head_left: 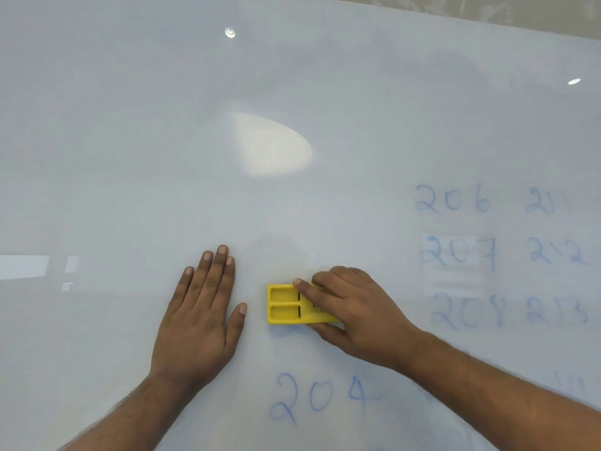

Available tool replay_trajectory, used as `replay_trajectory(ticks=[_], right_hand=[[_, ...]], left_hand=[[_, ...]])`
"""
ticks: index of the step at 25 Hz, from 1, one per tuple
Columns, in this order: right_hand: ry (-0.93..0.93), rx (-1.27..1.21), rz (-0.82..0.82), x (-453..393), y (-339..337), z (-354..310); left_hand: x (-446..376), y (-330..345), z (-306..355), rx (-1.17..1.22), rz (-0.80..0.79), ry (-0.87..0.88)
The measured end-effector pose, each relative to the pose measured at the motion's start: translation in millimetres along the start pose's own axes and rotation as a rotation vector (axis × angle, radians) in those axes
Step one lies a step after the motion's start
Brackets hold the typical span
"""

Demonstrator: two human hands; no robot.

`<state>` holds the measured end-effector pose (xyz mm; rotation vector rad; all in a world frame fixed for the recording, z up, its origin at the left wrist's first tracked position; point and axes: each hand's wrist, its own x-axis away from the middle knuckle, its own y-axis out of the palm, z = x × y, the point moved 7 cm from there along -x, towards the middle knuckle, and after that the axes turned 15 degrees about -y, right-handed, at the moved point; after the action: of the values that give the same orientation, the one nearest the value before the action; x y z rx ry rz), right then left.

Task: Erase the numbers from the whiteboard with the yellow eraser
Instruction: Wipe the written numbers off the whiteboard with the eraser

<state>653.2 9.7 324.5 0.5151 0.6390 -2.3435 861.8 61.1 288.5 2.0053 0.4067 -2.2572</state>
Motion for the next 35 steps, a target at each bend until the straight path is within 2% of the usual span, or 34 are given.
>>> replay_trajectory(ticks=[2,4,8,10,16,20,25,27,31,35], right_hand=[[-0.042,0.020,-0.035,16,-5,3],[0.004,0.042,-0.038,26,-15,18],[0.203,0.056,0.084,21,-25,41],[0.238,0.035,0.136,11,-18,32],[0.070,-0.025,0.048,17,9,-21],[0.008,-0.010,-0.013,45,0,-20],[0.253,-0.001,0.112,44,-13,15],[0.278,-0.017,0.155,26,-6,8],[0.173,-0.058,0.153,3,17,-35],[0.067,-0.077,0.066,23,27,-63]], left_hand=[[2,0,-1,-0.003,-0.004,-0.001],[4,1,-1,-0.008,-0.008,0.002],[6,1,-1,-0.012,-0.009,-0.003],[8,1,-1,-0.005,-0.009,-0.011],[16,2,-5,-0.004,-0.024,-0.018],[25,2,-7,-0.014,-0.039,-0.029],[32,4,-7,-0.010,-0.038,-0.042],[33,4,-7,-0.009,-0.034,-0.038],[36,4,-8,-0.003,-0.035,-0.032],[38,3,-9,-0.009,-0.041,-0.033]])
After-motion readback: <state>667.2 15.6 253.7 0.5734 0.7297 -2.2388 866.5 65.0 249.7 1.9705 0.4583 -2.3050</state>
